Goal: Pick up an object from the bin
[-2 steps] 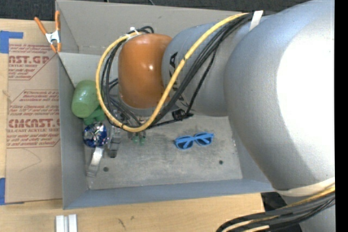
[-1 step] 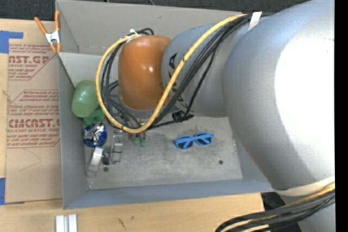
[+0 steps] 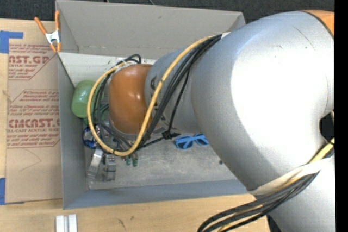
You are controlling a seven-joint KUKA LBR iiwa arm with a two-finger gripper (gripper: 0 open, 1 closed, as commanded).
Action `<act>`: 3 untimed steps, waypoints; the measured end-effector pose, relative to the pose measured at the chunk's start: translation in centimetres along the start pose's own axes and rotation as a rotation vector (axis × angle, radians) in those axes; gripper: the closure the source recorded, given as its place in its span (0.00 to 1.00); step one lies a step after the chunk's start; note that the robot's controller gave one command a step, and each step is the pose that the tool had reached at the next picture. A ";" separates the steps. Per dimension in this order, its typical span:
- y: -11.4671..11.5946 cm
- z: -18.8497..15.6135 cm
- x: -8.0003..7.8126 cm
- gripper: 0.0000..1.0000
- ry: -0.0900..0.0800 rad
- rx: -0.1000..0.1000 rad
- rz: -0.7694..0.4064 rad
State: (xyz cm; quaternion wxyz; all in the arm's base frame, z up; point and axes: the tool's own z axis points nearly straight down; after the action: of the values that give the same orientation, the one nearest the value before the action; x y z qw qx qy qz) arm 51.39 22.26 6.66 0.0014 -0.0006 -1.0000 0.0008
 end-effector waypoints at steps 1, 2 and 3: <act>0.0 -0.5 -0.3 1.00 -0.008 -0.003 0.002; -3.5 -13.7 3.4 1.00 -0.010 -0.003 -0.033; -3.0 -7.7 3.3 1.00 0.002 0.000 -0.063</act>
Offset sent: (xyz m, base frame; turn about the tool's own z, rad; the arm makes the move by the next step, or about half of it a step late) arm 0.0000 0.0000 0.0000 0.0000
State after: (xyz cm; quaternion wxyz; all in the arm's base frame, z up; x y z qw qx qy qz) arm 48.06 19.25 14.38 0.0022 0.0308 -0.9995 0.0009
